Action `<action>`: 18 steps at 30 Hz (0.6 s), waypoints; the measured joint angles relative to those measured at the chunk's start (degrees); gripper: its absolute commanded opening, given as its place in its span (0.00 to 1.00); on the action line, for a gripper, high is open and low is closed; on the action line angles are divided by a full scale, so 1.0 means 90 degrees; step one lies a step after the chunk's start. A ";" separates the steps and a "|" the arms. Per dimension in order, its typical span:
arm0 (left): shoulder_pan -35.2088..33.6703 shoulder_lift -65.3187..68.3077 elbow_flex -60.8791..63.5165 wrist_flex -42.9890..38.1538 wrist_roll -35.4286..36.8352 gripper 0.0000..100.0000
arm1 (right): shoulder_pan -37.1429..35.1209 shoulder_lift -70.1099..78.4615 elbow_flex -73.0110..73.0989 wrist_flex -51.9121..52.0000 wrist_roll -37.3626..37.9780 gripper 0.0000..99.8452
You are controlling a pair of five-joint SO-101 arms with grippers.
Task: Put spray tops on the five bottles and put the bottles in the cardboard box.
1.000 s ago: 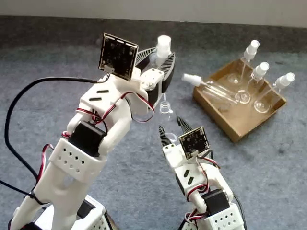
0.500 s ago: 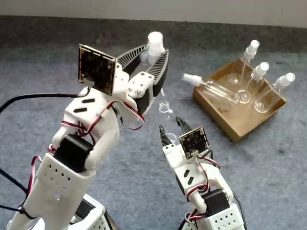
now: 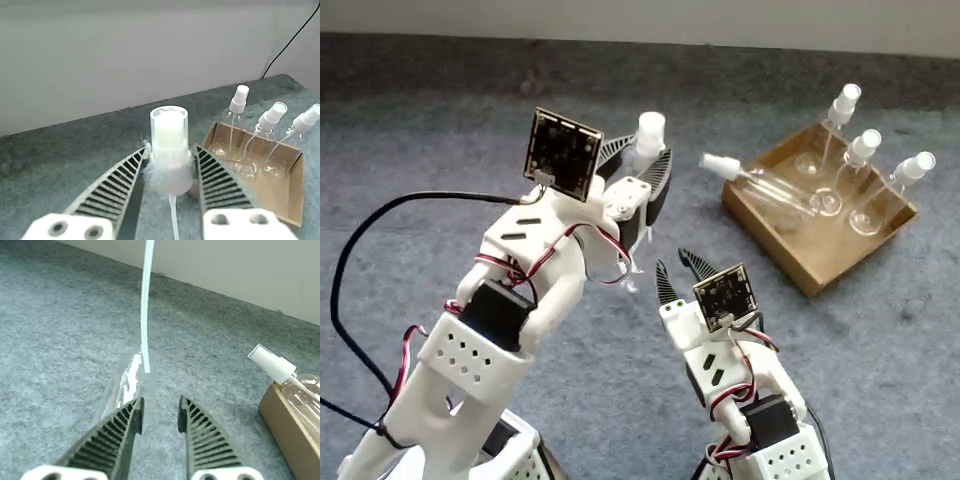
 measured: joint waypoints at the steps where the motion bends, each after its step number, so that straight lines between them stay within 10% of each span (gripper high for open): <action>1: 0.0000 0.0000 0.0039 0.0000 0.0000 0.03 | 0.0000 0.0000 0.0000 0.0000 0.0000 0.07; 18: -0.1123 -0.0420 -0.0332 0.0322 0.0000 0.03 | 0.0000 -0.0010 -0.0625 0.1836 0.0000 0.15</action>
